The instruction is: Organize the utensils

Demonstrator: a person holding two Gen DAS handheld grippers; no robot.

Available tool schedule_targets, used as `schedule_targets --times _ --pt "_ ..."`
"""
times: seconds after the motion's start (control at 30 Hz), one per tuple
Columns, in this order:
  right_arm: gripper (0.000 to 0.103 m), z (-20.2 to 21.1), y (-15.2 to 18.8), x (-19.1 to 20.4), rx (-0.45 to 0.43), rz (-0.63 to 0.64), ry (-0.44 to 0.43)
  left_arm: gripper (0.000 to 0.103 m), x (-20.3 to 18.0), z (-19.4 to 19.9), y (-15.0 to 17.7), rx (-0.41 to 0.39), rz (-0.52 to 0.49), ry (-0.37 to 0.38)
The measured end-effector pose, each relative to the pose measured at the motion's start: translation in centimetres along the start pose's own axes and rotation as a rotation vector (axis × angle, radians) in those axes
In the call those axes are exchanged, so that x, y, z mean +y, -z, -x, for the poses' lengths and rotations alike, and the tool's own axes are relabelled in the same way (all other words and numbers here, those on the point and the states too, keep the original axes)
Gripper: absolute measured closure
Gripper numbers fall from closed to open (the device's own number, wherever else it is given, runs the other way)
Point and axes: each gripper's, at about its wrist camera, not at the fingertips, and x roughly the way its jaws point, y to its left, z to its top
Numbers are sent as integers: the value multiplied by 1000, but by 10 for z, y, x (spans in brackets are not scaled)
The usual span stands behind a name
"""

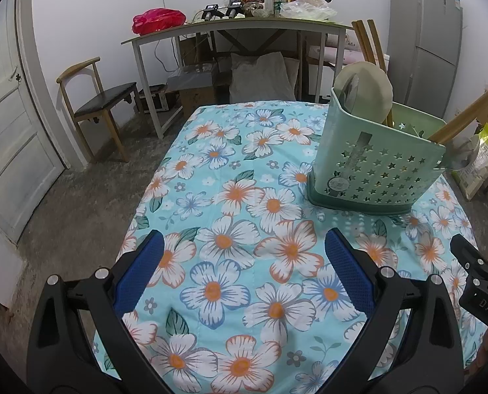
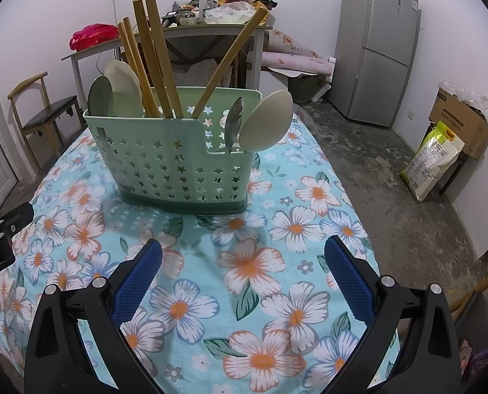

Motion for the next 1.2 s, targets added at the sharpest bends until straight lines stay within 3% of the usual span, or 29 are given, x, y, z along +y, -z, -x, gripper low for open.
schedule_targets --times 1.2 --pt "7 1 -4 4 -8 6 -9 8 3 0 0 5 -1 4"
